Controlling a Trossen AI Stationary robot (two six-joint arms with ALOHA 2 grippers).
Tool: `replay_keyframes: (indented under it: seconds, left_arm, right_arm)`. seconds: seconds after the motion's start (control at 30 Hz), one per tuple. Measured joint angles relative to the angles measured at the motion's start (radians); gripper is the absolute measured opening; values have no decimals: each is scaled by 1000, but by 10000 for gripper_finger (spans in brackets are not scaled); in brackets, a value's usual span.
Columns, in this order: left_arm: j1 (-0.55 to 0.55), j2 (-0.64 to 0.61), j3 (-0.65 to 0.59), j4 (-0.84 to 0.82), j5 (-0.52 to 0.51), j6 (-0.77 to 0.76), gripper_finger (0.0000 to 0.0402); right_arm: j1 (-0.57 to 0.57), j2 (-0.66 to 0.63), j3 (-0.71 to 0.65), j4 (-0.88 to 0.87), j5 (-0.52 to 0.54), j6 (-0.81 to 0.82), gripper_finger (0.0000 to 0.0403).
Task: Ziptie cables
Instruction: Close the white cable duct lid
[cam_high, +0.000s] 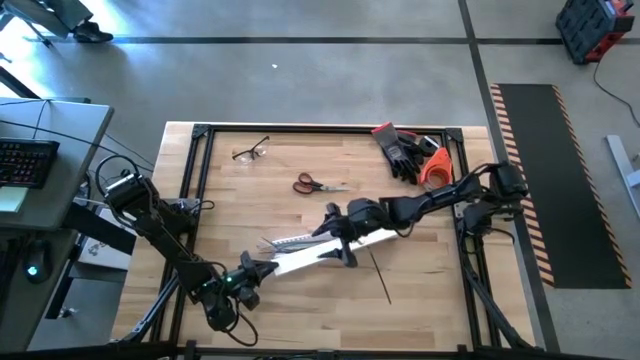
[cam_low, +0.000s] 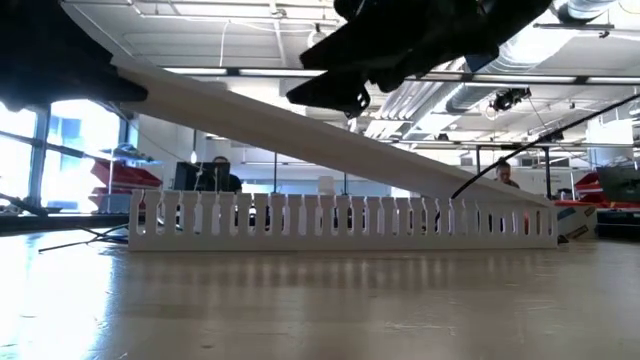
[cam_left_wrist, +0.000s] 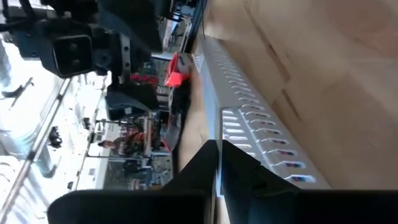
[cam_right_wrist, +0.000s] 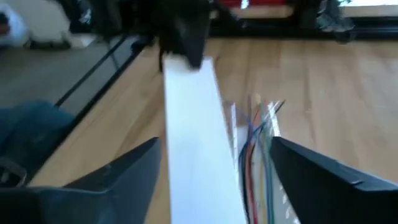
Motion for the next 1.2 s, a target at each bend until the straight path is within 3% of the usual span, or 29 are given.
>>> replay_keyframes:
  seconds: [0.2,0.4,0.87,1.2]
  left_arm:
    - [4,0,0,-6,5,-15,0]
    - [10,0,0,-13,14,-13,0]
    - [16,0,0,-15,35,-16,0]
    - [16,0,0,-27,36,-45,0]
  right_arm:
    - [-6,7,-1,-130,-11,-15,359]
    - [-7,61,-2,-156,-56,-10,367]
    - [-19,90,-1,-141,-143,6,299]
    - [-19,90,-1,-141,-146,6,215]
